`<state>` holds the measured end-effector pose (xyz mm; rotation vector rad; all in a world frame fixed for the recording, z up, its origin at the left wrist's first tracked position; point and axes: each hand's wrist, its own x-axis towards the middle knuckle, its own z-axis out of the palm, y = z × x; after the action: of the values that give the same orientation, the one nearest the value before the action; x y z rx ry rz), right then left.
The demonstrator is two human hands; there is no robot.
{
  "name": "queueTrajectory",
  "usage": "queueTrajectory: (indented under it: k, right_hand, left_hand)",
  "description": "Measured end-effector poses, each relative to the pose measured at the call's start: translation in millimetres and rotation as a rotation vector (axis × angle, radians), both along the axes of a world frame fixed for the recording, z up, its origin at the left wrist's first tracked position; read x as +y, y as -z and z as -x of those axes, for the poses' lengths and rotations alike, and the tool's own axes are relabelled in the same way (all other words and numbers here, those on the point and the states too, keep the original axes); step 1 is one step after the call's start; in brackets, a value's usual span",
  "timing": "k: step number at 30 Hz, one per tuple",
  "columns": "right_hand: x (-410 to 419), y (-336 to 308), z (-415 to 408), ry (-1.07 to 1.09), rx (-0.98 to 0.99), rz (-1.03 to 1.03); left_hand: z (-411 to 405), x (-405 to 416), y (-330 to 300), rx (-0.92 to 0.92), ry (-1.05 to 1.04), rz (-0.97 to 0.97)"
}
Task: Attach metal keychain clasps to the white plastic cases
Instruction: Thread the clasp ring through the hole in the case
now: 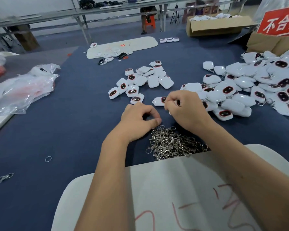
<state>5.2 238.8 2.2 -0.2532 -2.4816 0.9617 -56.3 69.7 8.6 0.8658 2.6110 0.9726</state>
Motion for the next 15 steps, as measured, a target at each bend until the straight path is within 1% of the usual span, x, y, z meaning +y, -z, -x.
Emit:
queueTrajectory:
  k: [2, 6, 9, 11, 15]
  right_hand:
    - [-1.0, 3.2, -5.1, 0.016, -0.041, -0.034]
    - [-2.6, 6.2, -8.0, -0.025, 0.006, -0.002]
    - [-3.1, 8.6, -6.9, -0.069, 0.025, 0.001]
    - [-2.6, 10.2, -6.4, -0.087, 0.034, 0.008]
    - [0.9, 11.0, -6.8, -0.180, 0.059, 0.101]
  left_hand:
    - [-1.5, -4.8, -4.2, -0.055, 0.061, 0.034]
    - [-2.8, -5.3, -8.7, -0.035, 0.108, 0.038]
    - [-0.1, -3.0, -5.3, -0.061, 0.156, 0.019]
    - [1.7, -0.5, 1.2, -0.059, 0.124, -0.058]
    - [3.7, 10.0, 10.4, -0.034, -0.101, -0.367]
